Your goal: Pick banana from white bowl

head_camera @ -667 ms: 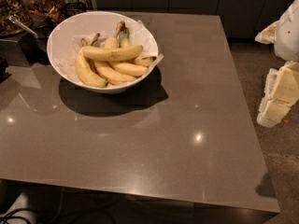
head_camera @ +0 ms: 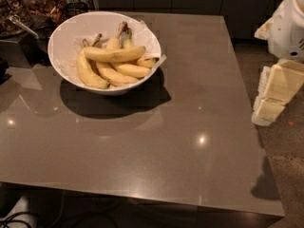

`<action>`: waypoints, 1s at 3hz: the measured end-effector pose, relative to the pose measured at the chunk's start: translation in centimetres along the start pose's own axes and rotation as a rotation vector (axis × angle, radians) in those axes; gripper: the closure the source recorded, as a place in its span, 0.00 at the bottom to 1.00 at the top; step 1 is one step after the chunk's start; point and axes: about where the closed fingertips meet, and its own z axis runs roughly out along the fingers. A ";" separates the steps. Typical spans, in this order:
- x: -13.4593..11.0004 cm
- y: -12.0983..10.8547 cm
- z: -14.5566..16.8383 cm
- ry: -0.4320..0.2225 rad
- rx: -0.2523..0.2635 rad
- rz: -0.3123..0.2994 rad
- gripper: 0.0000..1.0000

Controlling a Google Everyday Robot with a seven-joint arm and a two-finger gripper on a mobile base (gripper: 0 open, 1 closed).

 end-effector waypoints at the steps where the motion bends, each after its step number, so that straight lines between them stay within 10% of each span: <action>1: -3.5 -0.4 0.2 0.077 0.003 -0.023 0.00; 3: -7.5 -1.5 1.0 0.124 0.016 -0.080 0.00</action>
Offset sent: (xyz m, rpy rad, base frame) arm 0.0379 0.0922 -0.0019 -0.2630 0.1301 0.0621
